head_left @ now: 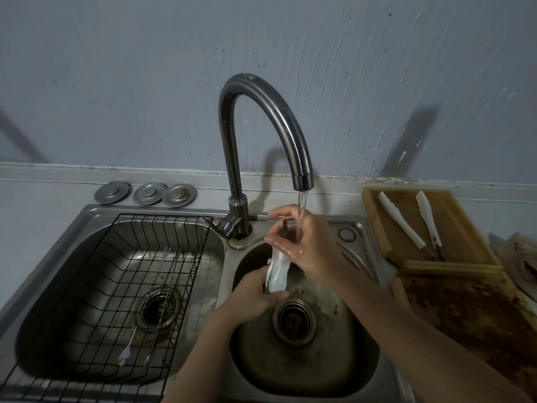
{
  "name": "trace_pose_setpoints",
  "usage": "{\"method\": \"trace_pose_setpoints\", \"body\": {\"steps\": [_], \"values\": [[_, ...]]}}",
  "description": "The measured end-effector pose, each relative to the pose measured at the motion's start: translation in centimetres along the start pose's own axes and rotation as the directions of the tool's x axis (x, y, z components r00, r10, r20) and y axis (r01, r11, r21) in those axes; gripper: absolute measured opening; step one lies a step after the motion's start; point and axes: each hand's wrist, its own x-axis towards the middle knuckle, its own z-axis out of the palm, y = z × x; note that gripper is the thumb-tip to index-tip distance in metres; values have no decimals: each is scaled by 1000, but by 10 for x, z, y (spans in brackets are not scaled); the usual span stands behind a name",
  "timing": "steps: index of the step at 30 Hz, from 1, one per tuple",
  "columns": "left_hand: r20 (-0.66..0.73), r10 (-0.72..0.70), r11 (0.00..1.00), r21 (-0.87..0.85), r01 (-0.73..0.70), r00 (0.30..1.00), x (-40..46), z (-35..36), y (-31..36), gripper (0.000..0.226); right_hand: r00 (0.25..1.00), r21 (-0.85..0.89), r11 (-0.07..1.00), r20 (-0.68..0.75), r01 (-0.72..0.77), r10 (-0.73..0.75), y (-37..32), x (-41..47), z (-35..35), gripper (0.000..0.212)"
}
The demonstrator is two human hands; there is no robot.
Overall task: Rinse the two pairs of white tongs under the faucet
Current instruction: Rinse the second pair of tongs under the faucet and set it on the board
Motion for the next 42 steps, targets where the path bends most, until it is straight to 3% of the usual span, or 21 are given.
{"method": "trace_pose_setpoints", "body": {"steps": [4, 10, 17, 19, 21, 25, 27, 29, 30, 32, 34, 35, 36, 38, 41, 42], "values": [[70, -28, 997, -74, 33, 997, -3, 1, -3, 26, 1000, 50, 999, 1, -6, 6, 4, -4, 6, 34], [126, 0, 998, -58, 7, 992, -1, 0, 2, 49, 999, 150, 989, -30, 18, -14, 7, -16, -6, 37], [109, 15, 1000, -20, -13, 994, -3, -4, 8, 43, 989, 17, 996, -123, 87, -84, 2, -26, -22, 22], [99, 15, 1000, -8, -15, 995, -8, -14, 5, 44, 996, -175, 984, -67, 44, -56, 3, -24, -32, 12], [73, 10, 1000, 2, -10, 997, -15, -25, 2, 45, 994, -367, 930, 98, -17, 57, 10, -24, -45, 8], [46, 18, 1000, 0, -18, 999, -19, -41, 7, 25, 854, -550, 835, 417, -35, 310, 22, -43, -42, 35], [45, 27, 999, 42, -29, 999, -18, -44, 14, 22, 845, -653, 752, 450, 91, 289, 29, -53, -28, 45], [28, 13, 999, 32, -14, 1000, -16, -48, 14, 31, 869, -658, 747, 422, 100, 256, 37, -55, -19, 44], [-20, 7, 1000, -4, -7, 1000, -16, -50, 12, 37, 877, -638, 767, 403, 65, 261, 39, -55, -18, 43], [-275, -15, 995, -98, -13, 961, -15, -53, 10, 39, 881, -621, 784, 366, -9, 299, 41, -55, -18, 44], [-572, -125, 987, -155, 43, 810, -11, -60, 11, 41, 888, -651, 758, 330, -31, 320, 40, -57, -20, 43], [-650, -179, 983, -145, 111, 738, -7, -65, 11, 50, 891, -660, 750, 317, -38, 324, 40, -58, -20, 42], [-677, -213, 976, -112, 187, 705, 0, -70, 12, 60, 890, -659, 750, 308, -54, 335, 41, -60, -21, 42], [-661, -203, 969, -29, 246, 723, 14, -77, 17, 60, 860, -646, 754, 315, -115, 401, 43, -61, -22, 44], [-681, -140, 983, -10, 181, 718, 30, -76, 29, 11, 766, -625, 753, 375, -206, 522, 43, -62, -24, 52], [-700, -122, 984, 7, 178, 703, 33, -74, 31, 6, 738, -625, 746, 387, -232, 553, 43, -61, -25, 54]]}}
